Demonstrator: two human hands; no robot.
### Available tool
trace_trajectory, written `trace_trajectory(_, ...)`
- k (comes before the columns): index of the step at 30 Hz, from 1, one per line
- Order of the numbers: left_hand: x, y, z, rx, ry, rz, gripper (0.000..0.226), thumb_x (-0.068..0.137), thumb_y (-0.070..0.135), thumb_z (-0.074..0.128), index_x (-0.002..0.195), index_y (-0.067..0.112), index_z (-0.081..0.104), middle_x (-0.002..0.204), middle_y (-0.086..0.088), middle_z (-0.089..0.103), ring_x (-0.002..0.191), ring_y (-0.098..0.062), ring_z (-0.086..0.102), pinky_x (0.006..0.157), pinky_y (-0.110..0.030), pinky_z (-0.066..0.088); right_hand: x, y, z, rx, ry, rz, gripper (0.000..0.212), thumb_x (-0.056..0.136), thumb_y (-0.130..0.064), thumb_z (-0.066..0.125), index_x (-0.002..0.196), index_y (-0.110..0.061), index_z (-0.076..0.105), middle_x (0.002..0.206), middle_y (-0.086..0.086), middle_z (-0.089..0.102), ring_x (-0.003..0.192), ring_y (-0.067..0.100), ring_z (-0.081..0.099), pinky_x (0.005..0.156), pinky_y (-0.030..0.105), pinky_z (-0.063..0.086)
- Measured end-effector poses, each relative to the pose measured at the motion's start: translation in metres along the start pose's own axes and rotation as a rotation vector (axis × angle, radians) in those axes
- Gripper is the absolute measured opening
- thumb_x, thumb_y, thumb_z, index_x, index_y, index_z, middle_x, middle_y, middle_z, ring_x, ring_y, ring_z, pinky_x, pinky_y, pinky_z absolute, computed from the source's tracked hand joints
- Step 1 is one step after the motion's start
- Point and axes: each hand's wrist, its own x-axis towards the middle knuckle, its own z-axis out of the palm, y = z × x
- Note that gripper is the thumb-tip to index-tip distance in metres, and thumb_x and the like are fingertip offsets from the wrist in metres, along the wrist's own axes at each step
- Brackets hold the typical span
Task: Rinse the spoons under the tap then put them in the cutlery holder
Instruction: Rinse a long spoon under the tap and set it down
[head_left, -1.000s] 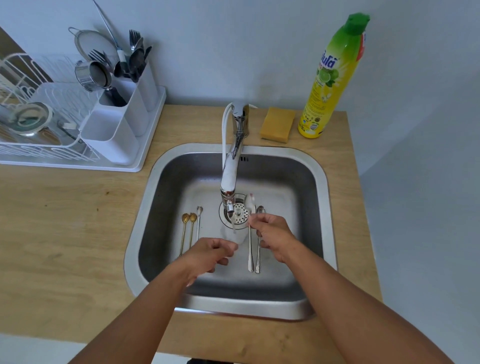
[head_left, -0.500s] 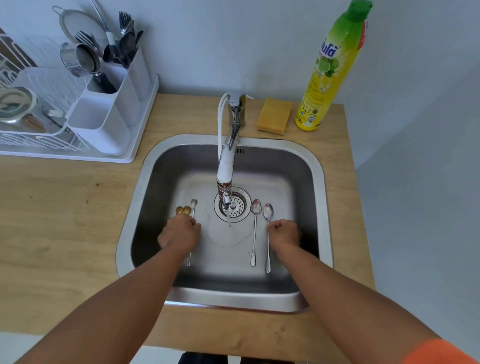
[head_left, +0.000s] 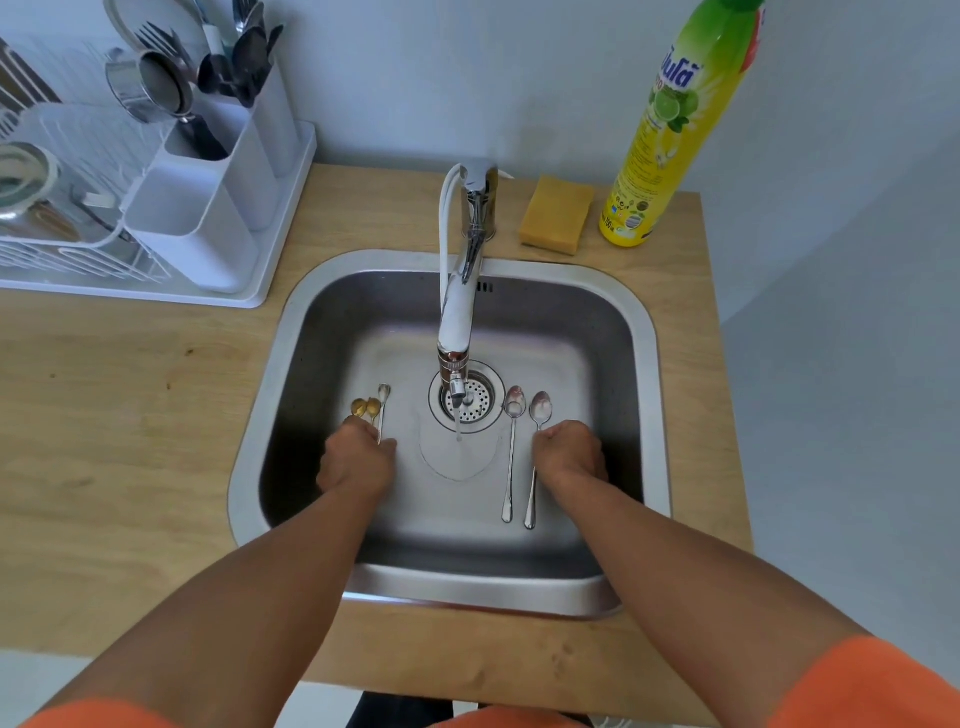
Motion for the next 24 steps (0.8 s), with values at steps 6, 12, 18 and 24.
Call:
trace_trajectory(6, 0.004, 0.000, -0.004, 0.018, 0.008, 0.005, 0.017, 0.090, 0.038, 0.077, 0.099, 0.024, 0.079, 0.101, -0.008, 0.072, 0.084, -0.028, 0.061, 0.077, -0.038, 0.052, 0.000, -0.002, -0.002, -0.034, 0.008, -0.028, 0.022, 0.098, -0.028, 0.058, 0.104, -0.016, 0.076, 0.111, 0.010, 0.075, 0.099, 0.035, 0.071, 0.077, 0.031, 0.051)
trace_trajectory(12, -0.001, 0.000, -0.006, 0.042, 0.027, 0.017, 0.015, 0.094, 0.036, 0.074, 0.102, 0.024, 0.075, 0.092, -0.002, 0.061, 0.081, -0.023, 0.056, 0.072, -0.037, 0.046, -0.003, -0.001, -0.004, -0.015, -0.005, -0.052, 0.024, 0.097, -0.035, 0.060, 0.102, -0.018, 0.075, 0.109, 0.007, 0.075, 0.098, 0.035, 0.071, 0.082, 0.035, 0.057)
trace_trajectory(18, -0.003, 0.003, -0.006, 0.072, 0.022, 0.037, 0.012, 0.094, 0.035, 0.073, 0.097, 0.024, 0.077, 0.104, -0.010, 0.072, 0.085, -0.029, 0.062, 0.074, -0.039, 0.050, -0.009, -0.001, -0.006, 0.013, 0.009, -0.106, 0.024, 0.094, -0.040, 0.060, 0.097, -0.021, 0.075, 0.103, 0.002, 0.076, 0.095, 0.030, 0.071, 0.082, 0.037, 0.059)
trace_trajectory(24, 0.000, 0.008, -0.010, 0.127, -0.030, 0.023, 0.021, 0.094, 0.035, 0.072, 0.104, 0.017, 0.080, 0.109, -0.015, 0.074, 0.097, -0.037, 0.069, 0.081, -0.042, 0.055, -0.018, -0.008, -0.002, 0.039, 0.012, -0.123, 0.022, 0.092, -0.042, 0.061, 0.089, -0.025, 0.073, 0.098, -0.001, 0.076, 0.094, 0.028, 0.071, 0.084, 0.038, 0.060)
